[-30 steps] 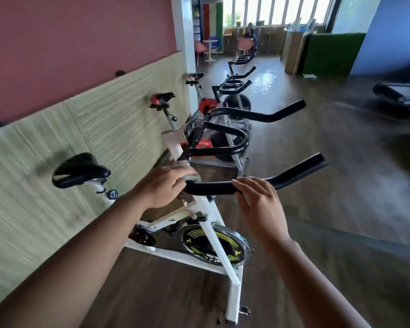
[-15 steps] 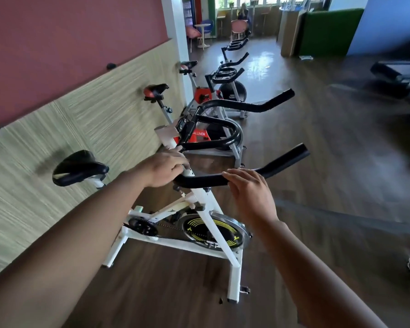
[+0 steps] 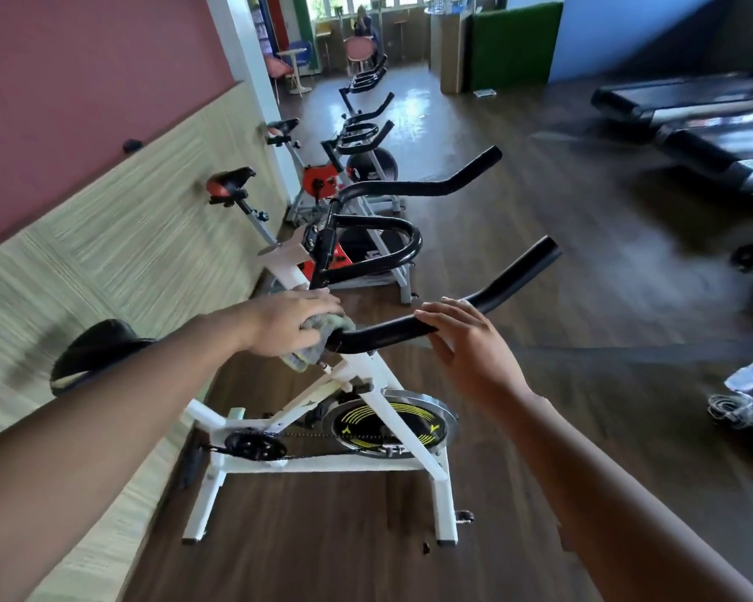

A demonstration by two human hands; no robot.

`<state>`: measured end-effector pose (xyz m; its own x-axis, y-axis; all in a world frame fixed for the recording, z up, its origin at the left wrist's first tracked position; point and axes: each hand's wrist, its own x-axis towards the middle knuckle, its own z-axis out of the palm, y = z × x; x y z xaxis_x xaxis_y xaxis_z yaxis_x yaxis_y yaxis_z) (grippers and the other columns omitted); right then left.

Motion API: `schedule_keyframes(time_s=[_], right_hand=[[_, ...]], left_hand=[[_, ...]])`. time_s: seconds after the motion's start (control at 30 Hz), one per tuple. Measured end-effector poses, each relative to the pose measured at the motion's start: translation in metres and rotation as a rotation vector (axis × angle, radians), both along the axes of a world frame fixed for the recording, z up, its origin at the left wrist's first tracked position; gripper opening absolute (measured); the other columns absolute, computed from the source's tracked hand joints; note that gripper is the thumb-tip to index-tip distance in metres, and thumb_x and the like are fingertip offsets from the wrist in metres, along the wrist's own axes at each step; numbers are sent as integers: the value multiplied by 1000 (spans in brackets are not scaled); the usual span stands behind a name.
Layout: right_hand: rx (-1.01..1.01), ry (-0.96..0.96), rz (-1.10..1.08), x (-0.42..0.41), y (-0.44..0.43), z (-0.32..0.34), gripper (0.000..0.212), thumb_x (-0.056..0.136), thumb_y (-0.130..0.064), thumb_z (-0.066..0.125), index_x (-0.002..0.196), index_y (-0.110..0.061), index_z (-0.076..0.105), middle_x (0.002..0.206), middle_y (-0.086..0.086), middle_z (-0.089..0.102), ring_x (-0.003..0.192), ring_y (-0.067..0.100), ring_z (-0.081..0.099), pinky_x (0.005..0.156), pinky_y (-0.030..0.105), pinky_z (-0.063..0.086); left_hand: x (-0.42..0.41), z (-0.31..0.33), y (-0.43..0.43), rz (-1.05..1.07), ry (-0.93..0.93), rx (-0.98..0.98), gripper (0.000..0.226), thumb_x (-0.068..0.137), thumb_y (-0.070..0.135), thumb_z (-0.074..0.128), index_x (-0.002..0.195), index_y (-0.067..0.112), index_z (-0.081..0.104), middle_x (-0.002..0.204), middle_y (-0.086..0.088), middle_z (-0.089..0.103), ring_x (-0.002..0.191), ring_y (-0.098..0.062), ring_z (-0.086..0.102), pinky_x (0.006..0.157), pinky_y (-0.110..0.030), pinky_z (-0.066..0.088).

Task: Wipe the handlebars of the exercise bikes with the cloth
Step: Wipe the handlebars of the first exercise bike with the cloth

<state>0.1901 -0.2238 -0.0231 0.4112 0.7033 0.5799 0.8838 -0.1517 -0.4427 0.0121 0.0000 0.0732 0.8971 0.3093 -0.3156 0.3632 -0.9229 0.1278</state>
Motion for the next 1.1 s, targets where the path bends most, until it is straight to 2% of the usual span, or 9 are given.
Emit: schedule_keyframes(time_s=[0.07, 0.13, 0.23, 0.33, 0.37, 0.43, 0.53, 0.93, 1.1], right_hand=[[-8, -8, -5, -2, -1, 0, 33, 88, -7, 72, 121, -13, 72, 123, 3, 70, 121, 26, 61, 107, 41, 47], [-12, 4, -13, -4, -1, 0, 32, 89, -9, 72, 121, -13, 71, 124, 3, 70, 123, 26, 61, 108, 40, 46], [-8, 25, -47, -6, -2, 3, 29, 90, -9, 71, 118, -13, 73, 123, 3, 70, 122, 24, 61, 108, 32, 43], [17, 76, -105, -9, -7, 7, 22, 92, -9, 68, 113, -12, 74, 119, 2, 72, 119, 22, 62, 105, 24, 41], [32, 82, -129, -8, -9, 8, 20, 92, -8, 68, 110, -12, 75, 116, 2, 73, 116, 22, 63, 103, 21, 40], [76, 74, -178, -4, -12, 9, 17, 90, -5, 68, 104, -11, 76, 110, 3, 73, 108, 22, 65, 100, 17, 39], [122, 62, -253, 7, -18, 13, 16, 90, -4, 68, 102, -12, 76, 106, 3, 73, 103, 22, 64, 98, 13, 38], [274, 66, -526, 34, -32, 30, 21, 93, -9, 67, 113, -11, 71, 117, 5, 65, 109, 24, 61, 94, 14, 35], [307, 105, -594, 47, -32, 38, 30, 92, -7, 66, 122, -10, 67, 123, 5, 63, 110, 15, 58, 94, -4, 26]], left_hand=[[5, 1, 1, -21, 18, 19, 57, 94, 31, 46, 150, 24, 40, 158, -3, 37, 151, -19, 22, 120, -41, 23], [15, -1, -4, -49, 41, 4, 50, 99, 25, 48, 148, 20, 42, 123, -16, 67, 146, -21, 32, 117, -38, 25], [27, 0, -13, -81, 53, -59, 48, 101, 22, 48, 149, 19, 42, 86, -19, 68, 133, -15, 49, 113, -29, 33], [34, 7, -15, -98, 54, -91, 43, 101, 19, 49, 144, 18, 47, 77, 6, 61, 76, 12, 61, 62, -6, 39], [35, 8, -15, -109, 55, -109, 42, 101, 19, 50, 144, 19, 48, 84, 10, 61, 88, 14, 56, 60, -7, 38], [37, 11, -15, -132, 45, -166, 44, 100, 20, 52, 144, 22, 47, 98, 10, 62, 79, 4, 50, 75, -10, 40], [40, 9, -10, -168, 36, -239, 50, 95, 29, 57, 144, 23, 47, 134, 4, 58, 117, -10, 57, 101, -28, 45], [68, -8, -15, -156, -155, -485, 46, 96, 26, 65, 140, 26, 51, 121, 7, 63, 107, -1, 62, 87, -11, 49], [100, -15, -31, -170, -255, -548, 46, 95, 21, 67, 139, 17, 56, 118, 8, 64, 105, -3, 62, 86, -5, 45]])
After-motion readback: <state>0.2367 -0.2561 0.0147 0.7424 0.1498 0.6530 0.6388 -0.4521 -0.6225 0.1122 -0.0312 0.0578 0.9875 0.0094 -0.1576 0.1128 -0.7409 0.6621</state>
